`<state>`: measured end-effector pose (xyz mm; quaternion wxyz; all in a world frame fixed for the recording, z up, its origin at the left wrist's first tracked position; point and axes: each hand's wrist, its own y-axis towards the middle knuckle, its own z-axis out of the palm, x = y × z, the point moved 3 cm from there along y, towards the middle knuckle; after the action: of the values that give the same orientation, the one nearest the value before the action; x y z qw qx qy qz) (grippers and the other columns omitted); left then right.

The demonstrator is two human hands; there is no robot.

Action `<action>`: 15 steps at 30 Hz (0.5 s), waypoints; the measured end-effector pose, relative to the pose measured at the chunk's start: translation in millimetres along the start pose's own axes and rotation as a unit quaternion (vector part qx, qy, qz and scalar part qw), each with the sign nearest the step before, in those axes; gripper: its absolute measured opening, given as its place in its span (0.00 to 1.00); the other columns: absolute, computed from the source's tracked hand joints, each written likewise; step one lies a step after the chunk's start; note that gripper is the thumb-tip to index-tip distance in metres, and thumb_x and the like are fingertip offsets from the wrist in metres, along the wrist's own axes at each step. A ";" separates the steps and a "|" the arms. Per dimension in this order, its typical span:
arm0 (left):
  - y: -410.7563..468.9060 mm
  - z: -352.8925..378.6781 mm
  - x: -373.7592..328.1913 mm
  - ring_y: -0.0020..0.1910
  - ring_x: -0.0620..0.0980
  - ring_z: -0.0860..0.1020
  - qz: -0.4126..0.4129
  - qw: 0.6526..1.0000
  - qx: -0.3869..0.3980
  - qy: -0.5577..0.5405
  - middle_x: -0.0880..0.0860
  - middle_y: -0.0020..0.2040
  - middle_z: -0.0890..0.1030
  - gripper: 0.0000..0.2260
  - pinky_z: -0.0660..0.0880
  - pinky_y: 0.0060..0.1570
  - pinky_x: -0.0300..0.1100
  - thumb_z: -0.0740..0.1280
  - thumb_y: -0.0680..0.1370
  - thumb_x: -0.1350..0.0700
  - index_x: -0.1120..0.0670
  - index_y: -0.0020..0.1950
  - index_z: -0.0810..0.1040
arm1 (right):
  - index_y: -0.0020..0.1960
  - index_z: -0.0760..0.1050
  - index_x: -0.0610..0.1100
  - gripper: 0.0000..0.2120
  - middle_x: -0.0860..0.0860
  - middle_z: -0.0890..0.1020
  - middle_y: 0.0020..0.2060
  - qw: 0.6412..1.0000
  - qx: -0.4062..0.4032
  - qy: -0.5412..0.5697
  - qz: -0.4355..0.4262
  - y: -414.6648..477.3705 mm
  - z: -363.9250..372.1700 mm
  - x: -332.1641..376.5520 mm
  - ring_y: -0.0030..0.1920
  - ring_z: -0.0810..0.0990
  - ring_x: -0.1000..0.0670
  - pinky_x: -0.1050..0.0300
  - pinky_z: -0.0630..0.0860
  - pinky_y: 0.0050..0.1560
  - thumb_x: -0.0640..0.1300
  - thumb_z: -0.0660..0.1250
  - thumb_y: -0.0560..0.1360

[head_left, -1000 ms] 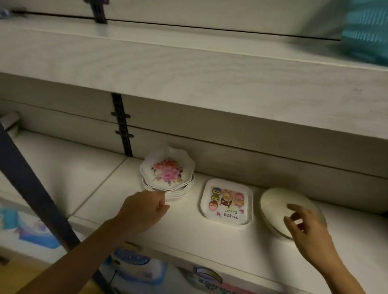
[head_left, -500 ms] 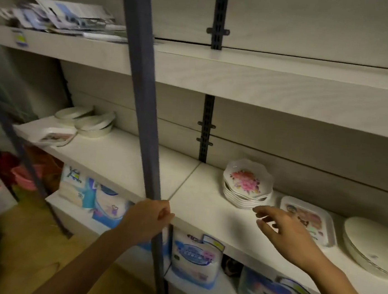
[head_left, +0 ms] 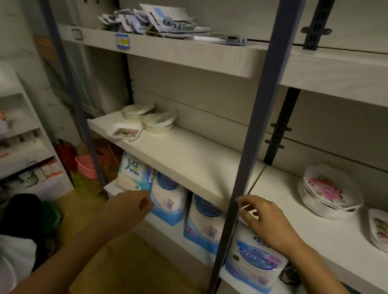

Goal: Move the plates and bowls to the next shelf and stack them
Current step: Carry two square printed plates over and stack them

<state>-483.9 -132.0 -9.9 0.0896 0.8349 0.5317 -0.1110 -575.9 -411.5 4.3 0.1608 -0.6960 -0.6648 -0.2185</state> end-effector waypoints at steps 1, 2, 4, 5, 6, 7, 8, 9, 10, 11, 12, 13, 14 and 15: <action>-0.2 -5.1 10.8 0.33 0.41 0.70 -0.015 1.000 -0.003 0.011 0.45 0.33 0.70 0.11 0.64 0.31 0.31 0.58 0.80 0.49 0.47 0.37 0.65 | 0.64 0.72 0.49 0.15 0.51 0.79 0.58 1.000 0.004 -0.002 -0.006 7.4 5.8 9.3 0.55 0.78 0.51 0.53 0.75 0.58 0.45 0.61 0.77; 0.7 -8.8 21.1 0.32 0.40 0.69 -0.029 0.999 -0.005 0.019 0.44 0.32 0.69 0.13 0.63 0.30 0.30 0.58 0.80 0.49 0.46 0.35 0.63 | 0.64 0.72 0.49 0.16 0.51 0.78 0.59 1.000 0.008 -0.002 -0.012 14.8 10.9 17.9 0.56 0.77 0.51 0.54 0.75 0.58 0.45 0.61 0.77; 4.5 -14.4 37.4 0.31 0.38 0.67 -0.049 0.998 -0.008 0.040 0.43 0.32 0.67 0.14 0.62 0.30 0.28 0.57 0.80 0.49 0.45 0.34 0.61 | 0.65 0.71 0.48 0.16 0.52 0.78 0.59 1.000 0.013 0.003 -0.021 29.8 19.6 32.3 0.55 0.77 0.53 0.56 0.75 0.58 0.45 0.61 0.77; 7.1 -17.2 43.9 0.31 0.38 0.66 -0.052 0.997 -0.012 0.053 0.43 0.32 0.67 0.14 0.62 0.30 0.28 0.57 0.80 0.49 0.45 0.35 0.61 | 0.65 0.71 0.48 0.16 0.52 0.77 0.59 1.000 0.017 0.004 -0.024 38.3 23.9 37.6 0.55 0.77 0.54 0.55 0.76 0.58 0.45 0.61 0.78; 10.5 -19.8 49.3 0.30 0.37 0.65 -0.056 0.996 -0.016 0.063 0.43 0.32 0.66 0.14 0.62 0.29 0.28 0.56 0.80 0.49 0.45 0.35 0.61 | 0.65 0.71 0.49 0.16 0.52 0.77 0.60 0.999 0.020 0.005 -0.026 47.3 28.3 41.8 0.56 0.77 0.54 0.55 0.76 0.58 0.45 0.61 0.78; 14.9 -20.6 56.1 0.30 0.36 0.65 -0.058 0.996 -0.017 0.070 0.43 0.32 0.65 0.14 0.62 0.29 0.27 0.56 0.80 0.49 0.44 0.35 0.60 | 0.65 0.71 0.49 0.16 0.52 0.77 0.60 0.999 0.025 0.003 -0.028 57.4 33.0 45.5 0.56 0.77 0.54 0.55 0.76 0.58 0.45 0.61 0.77; 19.1 -21.4 62.5 0.30 0.36 0.65 -0.058 0.996 -0.017 0.072 0.43 0.32 0.66 0.14 0.62 0.29 0.27 0.56 0.80 0.49 0.44 0.35 0.60 | 0.64 0.71 0.49 0.16 0.52 0.77 0.60 0.999 0.029 0.002 -0.031 67.4 37.5 49.1 0.56 0.77 0.54 0.55 0.76 0.58 0.45 0.61 0.77; 24.5 -21.4 71.7 0.31 0.37 0.66 -0.059 0.996 -0.012 0.068 0.43 0.34 0.67 0.11 0.64 0.31 0.28 0.56 0.80 0.49 0.44 0.37 0.64 | 0.64 0.71 0.49 0.16 0.52 0.77 0.60 0.999 0.032 0.001 -0.034 79.1 43.2 53.2 0.56 0.77 0.54 0.55 0.76 0.58 0.45 0.61 0.77; 30.2 -22.6 82.2 0.34 0.38 0.68 -0.058 0.996 -0.006 0.062 0.43 0.37 0.71 0.08 0.67 0.34 0.29 0.56 0.80 0.49 0.46 0.42 0.69 | 0.64 0.71 0.49 0.16 0.52 0.77 0.61 0.999 0.033 0.002 -0.039 92.4 49.1 57.7 0.56 0.77 0.54 0.56 0.75 0.59 0.45 0.61 0.77; 36.7 -23.4 94.0 0.38 0.40 0.71 -0.065 0.997 0.003 0.050 0.44 0.43 0.75 0.07 0.69 0.39 0.30 0.57 0.80 0.49 0.49 0.49 0.73 | 0.64 0.71 0.49 0.16 0.52 0.77 0.61 0.999 0.032 0.004 -0.042 105.4 54.9 62.4 0.56 0.77 0.53 0.56 0.75 0.59 0.44 0.61 0.77; 44.0 -25.4 105.5 0.42 0.41 0.72 -0.067 0.997 0.010 0.046 0.47 0.48 0.77 0.09 0.71 0.43 0.31 0.57 0.80 0.50 0.52 0.53 0.74 | 0.65 0.71 0.49 0.16 0.52 0.77 0.61 0.999 0.031 0.007 -0.044 118.4 60.5 67.3 0.57 0.77 0.53 0.57 0.75 0.59 0.44 0.61 0.77; 53.0 -28.3 118.0 0.44 0.42 0.73 -0.068 0.997 0.014 0.045 0.48 0.50 0.78 0.10 0.71 0.44 0.31 0.58 0.80 0.50 0.53 0.54 0.74 | 0.65 0.71 0.49 0.16 0.52 0.77 0.61 0.999 0.028 0.010 -0.044 132.4 65.9 72.2 0.57 0.77 0.53 0.57 0.74 0.59 0.44 0.61 0.78; 62.8 -32.9 130.5 0.44 0.43 0.74 -0.069 0.997 0.010 0.044 0.49 0.49 0.78 0.09 0.70 0.42 0.30 0.58 0.80 0.50 0.52 0.52 0.74 | 0.65 0.71 0.49 0.16 0.52 0.77 0.61 0.999 0.025 0.013 -0.045 146.8 71.4 76.6 0.57 0.77 0.53 0.57 0.74 0.59 0.44 0.61 0.78; 73.4 -38.7 141.9 0.43 0.43 0.74 -0.069 0.997 0.008 0.046 0.48 0.47 0.77 0.07 0.68 0.38 0.30 0.59 0.80 0.50 0.51 0.50 0.73 | 0.65 0.71 0.49 0.15 0.52 0.77 0.61 0.999 0.023 0.014 -0.044 161.6 76.1 80.8 0.57 0.77 0.53 0.57 0.75 0.59 0.45 0.61 0.78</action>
<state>-355.6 -29.3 -10.2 0.0506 0.8013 0.5904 -0.0820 -406.4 -313.6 -7.9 0.1761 -0.6589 -0.6975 -0.2200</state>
